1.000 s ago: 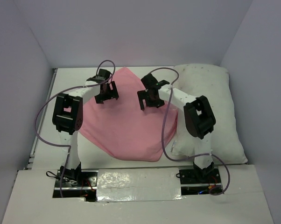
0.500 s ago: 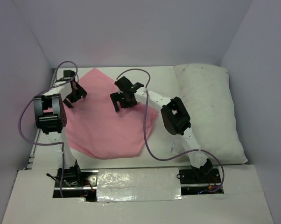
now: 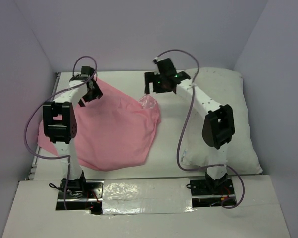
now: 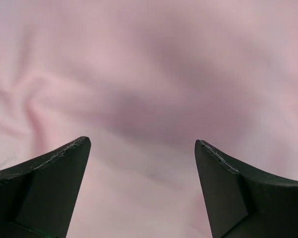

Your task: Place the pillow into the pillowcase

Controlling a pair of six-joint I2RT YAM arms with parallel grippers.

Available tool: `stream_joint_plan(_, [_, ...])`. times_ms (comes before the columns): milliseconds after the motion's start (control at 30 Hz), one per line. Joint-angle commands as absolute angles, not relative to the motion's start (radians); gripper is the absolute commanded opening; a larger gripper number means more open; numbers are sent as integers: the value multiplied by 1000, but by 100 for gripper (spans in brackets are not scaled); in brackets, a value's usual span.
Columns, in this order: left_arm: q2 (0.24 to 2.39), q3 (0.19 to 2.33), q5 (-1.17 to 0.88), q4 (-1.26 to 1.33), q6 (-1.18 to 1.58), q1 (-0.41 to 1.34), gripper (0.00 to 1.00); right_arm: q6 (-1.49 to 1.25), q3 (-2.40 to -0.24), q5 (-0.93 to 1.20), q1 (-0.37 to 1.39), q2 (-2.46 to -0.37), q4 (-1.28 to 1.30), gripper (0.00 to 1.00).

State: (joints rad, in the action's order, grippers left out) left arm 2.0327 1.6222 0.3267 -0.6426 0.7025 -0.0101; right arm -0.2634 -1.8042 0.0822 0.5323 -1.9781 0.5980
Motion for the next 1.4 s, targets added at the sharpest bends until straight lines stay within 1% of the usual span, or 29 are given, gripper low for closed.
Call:
stream_joint_plan(0, [1976, 1710, 328, -634, 605, 84, 99, -258, -1785, -39, 457, -1985, 649, 95])
stream_joint_plan(133, [2046, 1802, 261, -635, 563, 162, 99, -250, -1877, -107, 431, -2078, 727, 94])
stream_joint_plan(300, [2190, 1983, 253, -683, 552, 231, 99, -271, -1959, -78, 428, -2181, 704, 91])
stream_joint_plan(333, [2191, 2006, 261, -683, 555, 241, 99, -276, -1966, -66, 426, -2193, 701, 90])
stream_joint_plan(533, [2365, 2160, 271, -782, 603, 255, 99, -299, -1956, -12, 426, -2249, 624, 88])
stream_joint_plan(767, [2440, 2174, 273, -767, 643, 268, 99, -299, -1899, 3, 429, -2250, 552, 82])
stream_joint_plan(867, [2473, 2180, 288, -776, 643, 276, 99, -288, -1873, 20, 428, -2246, 531, 82])
stream_joint_plan(933, [2499, 2180, 278, -778, 649, 279, 97, -278, -1856, 15, 428, -2238, 517, 80])
stream_joint_plan(967, [2509, 2180, 250, -775, 652, 282, 95, -276, -1842, 15, 428, -2238, 509, 76])
stream_joint_plan(1000, [2526, 2175, 227, -756, 647, 284, 82, -275, -1838, 18, 428, -2237, 506, 72])
stream_joint_plan(1033, [2534, 2172, 197, -741, 637, 285, 77, -270, -1835, 23, 428, -2238, 503, 69])
stream_joint_plan(1067, [2537, 2166, 166, -727, 631, 287, 69, -270, -1830, 26, 428, -2238, 500, 66])
stream_joint_plan(1100, [2537, 2149, 122, -715, 617, 288, 52, -267, -1830, 31, 428, -2238, 502, 57])
stream_joint_plan(1133, [2534, 2140, 106, -692, 609, 288, 41, -259, -1833, 25, 428, -2240, 505, 53])
stream_joint_plan(1167, [2528, 2131, 107, -686, 601, 288, 1, -259, -1839, 12, 428, -2235, 526, 42])
stream_joint_plan(1233, [2499, 2112, 129, -674, 592, 288, 0, -249, -1841, -32, 426, -2218, 541, 34])
stream_joint_plan(1267, [2487, 2112, 147, -676, 583, 288, 0, -244, -1835, -50, 426, -2186, 554, 28])
stream_joint_plan(1333, [2430, 2103, 213, -672, 575, 288, 0, -235, -1819, -96, 428, -2139, 560, 24])
stream_joint_plan(1367, [2401, 2089, 234, -649, 569, 287, 0, -235, -1793, -112, 428, -2078, 567, 23])
